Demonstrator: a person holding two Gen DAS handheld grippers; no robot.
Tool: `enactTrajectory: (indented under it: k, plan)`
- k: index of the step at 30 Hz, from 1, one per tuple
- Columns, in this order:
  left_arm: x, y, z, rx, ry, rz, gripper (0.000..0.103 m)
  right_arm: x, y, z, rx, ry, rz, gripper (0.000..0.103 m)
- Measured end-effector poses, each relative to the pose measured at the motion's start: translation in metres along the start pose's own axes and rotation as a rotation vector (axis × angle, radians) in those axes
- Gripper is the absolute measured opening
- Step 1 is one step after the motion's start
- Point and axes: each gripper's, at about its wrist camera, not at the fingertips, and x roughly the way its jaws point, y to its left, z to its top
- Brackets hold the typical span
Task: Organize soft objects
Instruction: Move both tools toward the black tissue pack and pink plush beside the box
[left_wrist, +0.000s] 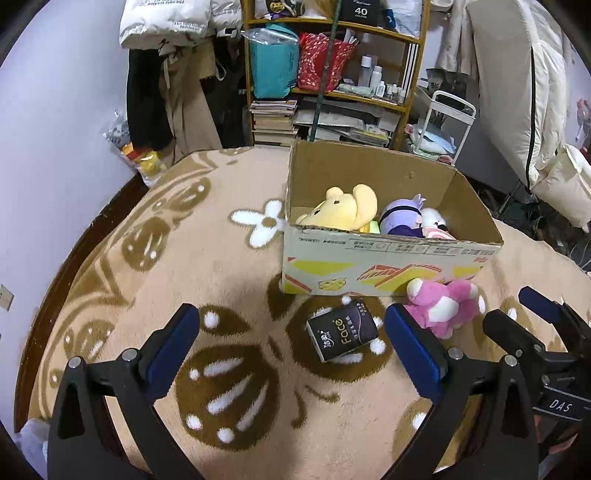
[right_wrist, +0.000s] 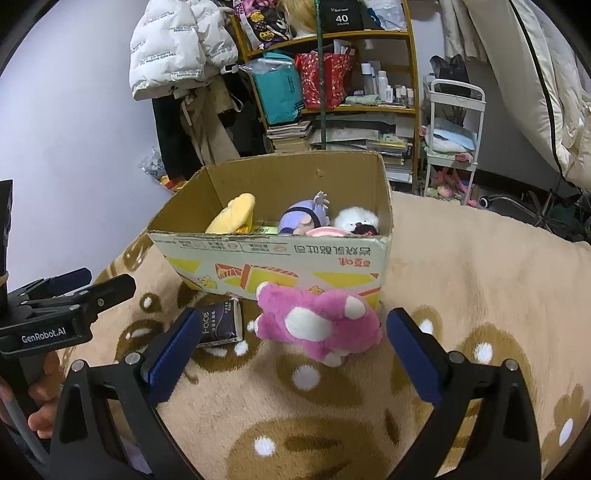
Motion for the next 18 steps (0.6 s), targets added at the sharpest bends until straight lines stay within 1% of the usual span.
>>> enactTrajectory:
  k: [10,14,18]
  plan:
    - [0.024,0.003,-0.002,-0.042,0.064,-0.033,0.099,0.014,-0.011,0.003,0.062,0.022,-0.019,0.103]
    - [0.036,0.002,-0.002,-0.041,0.084,-0.028,0.099,0.019,-0.016,0.002,0.087,0.03,-0.021,0.103]
    - [0.046,-0.001,-0.001,-0.048,0.098,-0.038,0.099,0.025,-0.023,0.004,0.124,0.034,-0.022,0.103]
